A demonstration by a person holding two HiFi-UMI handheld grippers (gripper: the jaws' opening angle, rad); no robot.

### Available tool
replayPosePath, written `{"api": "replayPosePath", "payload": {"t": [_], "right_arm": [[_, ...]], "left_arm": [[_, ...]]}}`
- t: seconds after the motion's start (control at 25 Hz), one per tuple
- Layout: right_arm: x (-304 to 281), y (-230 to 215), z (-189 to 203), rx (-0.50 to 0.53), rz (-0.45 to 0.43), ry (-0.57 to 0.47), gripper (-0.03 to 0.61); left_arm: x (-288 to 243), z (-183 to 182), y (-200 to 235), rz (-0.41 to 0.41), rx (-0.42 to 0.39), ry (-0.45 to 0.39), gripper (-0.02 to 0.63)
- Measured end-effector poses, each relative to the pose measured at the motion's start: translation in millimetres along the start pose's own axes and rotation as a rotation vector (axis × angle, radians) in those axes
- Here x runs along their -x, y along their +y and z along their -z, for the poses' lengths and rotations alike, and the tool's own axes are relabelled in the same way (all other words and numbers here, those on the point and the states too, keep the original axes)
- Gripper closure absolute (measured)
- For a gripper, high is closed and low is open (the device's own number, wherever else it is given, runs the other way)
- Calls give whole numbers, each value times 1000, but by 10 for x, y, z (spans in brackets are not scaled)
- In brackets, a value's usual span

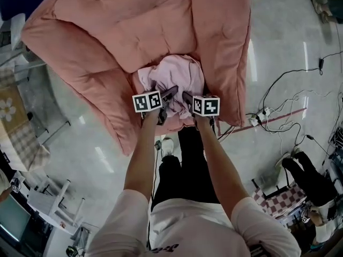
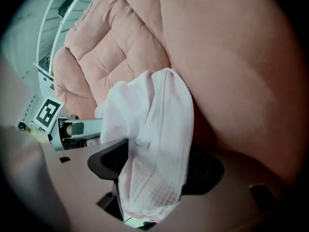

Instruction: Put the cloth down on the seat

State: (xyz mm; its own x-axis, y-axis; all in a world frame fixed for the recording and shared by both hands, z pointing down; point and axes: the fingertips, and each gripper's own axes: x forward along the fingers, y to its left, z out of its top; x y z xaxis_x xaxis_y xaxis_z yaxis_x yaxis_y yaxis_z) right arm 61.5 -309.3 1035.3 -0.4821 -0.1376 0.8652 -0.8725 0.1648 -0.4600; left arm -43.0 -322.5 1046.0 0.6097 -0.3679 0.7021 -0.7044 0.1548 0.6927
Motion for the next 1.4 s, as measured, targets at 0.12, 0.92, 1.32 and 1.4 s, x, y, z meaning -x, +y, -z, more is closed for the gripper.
{"api": "replayPosePath", "payload": {"t": [0.12, 0.92, 1.32, 1.4], "right_arm": [[248, 157, -68, 8, 5, -62, 255], [2667, 1587, -195, 258, 85, -545, 256], [3730, 2521, -272, 418, 112, -801, 273], [3951, 2704, -290, 464, 111, -850, 304]], "left_arm": [[317, -46, -96, -7, -6, -40, 175], [2724, 13, -1606, -35, -344, -359, 176], [3989, -85, -2276, -145, -589, -621, 177], [4237, -107, -2396, -159, -609, -686, 178]]}}
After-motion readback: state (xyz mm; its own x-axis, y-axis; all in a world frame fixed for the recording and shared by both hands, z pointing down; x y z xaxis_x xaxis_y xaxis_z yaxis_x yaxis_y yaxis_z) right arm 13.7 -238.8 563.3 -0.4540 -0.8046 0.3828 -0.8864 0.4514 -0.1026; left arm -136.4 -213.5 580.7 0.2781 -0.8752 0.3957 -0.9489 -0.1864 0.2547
